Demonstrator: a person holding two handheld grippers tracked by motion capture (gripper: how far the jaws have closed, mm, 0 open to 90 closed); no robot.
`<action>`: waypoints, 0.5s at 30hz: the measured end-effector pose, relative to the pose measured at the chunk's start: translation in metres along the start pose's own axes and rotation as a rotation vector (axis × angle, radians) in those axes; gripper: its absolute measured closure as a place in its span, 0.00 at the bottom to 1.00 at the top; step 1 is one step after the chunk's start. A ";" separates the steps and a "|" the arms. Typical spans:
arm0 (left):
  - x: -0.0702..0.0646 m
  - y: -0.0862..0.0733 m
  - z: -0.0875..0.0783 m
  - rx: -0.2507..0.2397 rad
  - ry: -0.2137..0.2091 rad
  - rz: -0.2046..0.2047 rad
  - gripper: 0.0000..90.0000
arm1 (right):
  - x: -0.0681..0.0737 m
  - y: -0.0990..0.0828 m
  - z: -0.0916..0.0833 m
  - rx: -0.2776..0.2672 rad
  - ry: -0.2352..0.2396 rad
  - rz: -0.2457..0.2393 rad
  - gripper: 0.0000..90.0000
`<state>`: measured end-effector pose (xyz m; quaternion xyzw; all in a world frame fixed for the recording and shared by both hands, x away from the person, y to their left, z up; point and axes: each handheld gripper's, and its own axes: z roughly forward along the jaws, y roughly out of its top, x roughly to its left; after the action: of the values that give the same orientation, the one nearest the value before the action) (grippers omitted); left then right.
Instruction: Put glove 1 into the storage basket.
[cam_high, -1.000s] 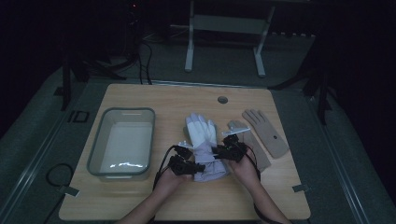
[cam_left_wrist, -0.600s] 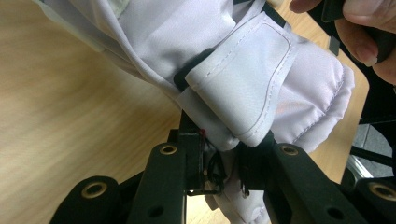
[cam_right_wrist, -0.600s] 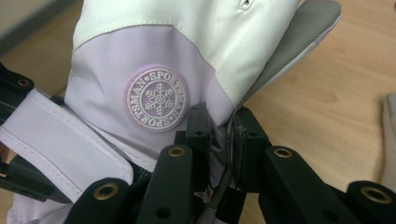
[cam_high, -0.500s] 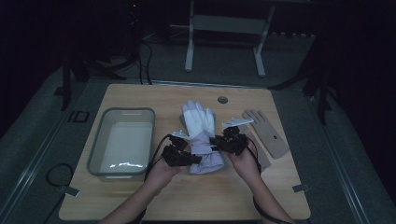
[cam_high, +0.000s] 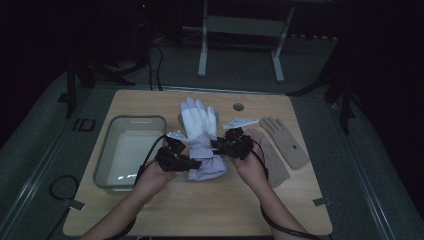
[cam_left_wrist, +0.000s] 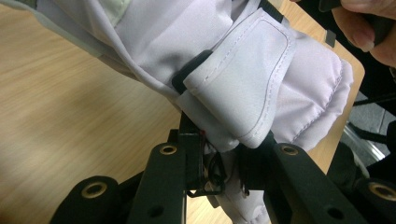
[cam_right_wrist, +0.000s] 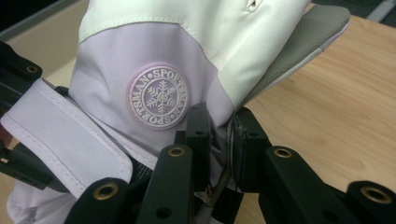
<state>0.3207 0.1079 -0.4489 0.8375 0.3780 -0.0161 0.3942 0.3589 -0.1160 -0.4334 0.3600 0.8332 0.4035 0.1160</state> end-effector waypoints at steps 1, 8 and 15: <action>0.002 -0.001 -0.004 0.003 0.000 -0.001 0.84 | 0.003 0.003 0.002 -0.001 0.002 -0.008 0.88; 0.015 -0.008 -0.031 0.018 0.027 0.000 0.84 | 0.023 0.021 0.016 -0.009 0.029 -0.031 0.88; 0.031 -0.019 -0.061 0.049 0.051 -0.012 0.84 | 0.048 0.039 0.036 -0.004 0.063 -0.052 0.88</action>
<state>0.3138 0.1756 -0.4290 0.8449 0.3922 -0.0064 0.3636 0.3612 -0.0457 -0.4226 0.3252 0.8447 0.4129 0.1010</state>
